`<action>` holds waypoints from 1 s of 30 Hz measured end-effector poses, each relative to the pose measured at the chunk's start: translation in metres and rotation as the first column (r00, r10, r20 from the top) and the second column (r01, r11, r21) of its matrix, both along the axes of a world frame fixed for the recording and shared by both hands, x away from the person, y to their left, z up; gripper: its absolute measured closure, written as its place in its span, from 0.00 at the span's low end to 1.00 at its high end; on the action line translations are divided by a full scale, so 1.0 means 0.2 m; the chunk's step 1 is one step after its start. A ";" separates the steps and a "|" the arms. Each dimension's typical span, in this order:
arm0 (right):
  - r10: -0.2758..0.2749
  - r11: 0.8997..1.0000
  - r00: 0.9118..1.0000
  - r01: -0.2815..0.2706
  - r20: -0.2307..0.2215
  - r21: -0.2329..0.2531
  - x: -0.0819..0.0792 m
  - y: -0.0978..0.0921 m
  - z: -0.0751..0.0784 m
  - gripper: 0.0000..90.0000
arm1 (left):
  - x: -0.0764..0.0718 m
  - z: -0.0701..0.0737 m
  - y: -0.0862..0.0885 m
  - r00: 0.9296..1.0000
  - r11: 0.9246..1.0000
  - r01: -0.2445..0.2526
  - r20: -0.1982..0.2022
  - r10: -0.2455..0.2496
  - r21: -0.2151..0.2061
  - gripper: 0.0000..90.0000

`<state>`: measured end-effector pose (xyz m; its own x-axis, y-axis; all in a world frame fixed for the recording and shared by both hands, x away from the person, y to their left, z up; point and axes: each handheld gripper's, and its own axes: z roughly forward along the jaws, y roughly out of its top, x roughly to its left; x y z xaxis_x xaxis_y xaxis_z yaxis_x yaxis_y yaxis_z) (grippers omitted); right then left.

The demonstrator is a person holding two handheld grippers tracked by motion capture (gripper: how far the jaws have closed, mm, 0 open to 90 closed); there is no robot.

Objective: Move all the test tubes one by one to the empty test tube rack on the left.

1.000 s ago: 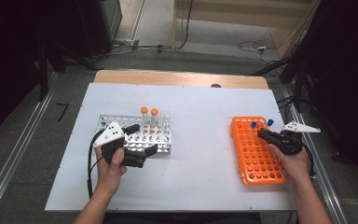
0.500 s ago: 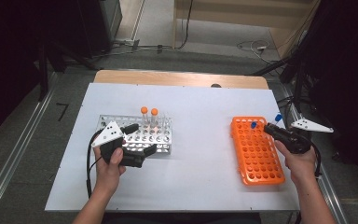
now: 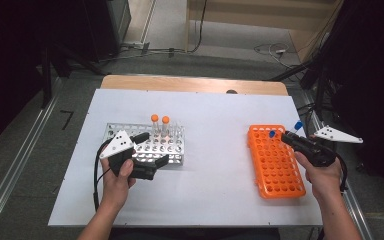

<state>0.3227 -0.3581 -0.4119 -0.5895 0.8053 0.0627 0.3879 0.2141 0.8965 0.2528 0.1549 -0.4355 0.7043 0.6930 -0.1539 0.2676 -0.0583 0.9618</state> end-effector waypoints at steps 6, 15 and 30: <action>0.033 0.999 0.999 -0.033 0.015 -0.002 -0.03 0.06 0.04 0.83 | 0.00 0.00 -0.02 1.000 1.000 0.000 0.002 0.000 0.018 0.00; 0.097 0.995 0.995 -0.097 0.007 -0.007 -0.06 0.21 0.02 0.83 | 0.00 0.00 -0.05 0.999 0.999 0.034 -0.005 -0.034 0.007 0.00; 0.236 0.972 0.972 -0.236 -0.016 0.012 -0.13 0.47 -0.03 0.83 | -0.01 0.02 -0.14 0.996 0.996 0.093 -0.013 -0.093 -0.006 0.00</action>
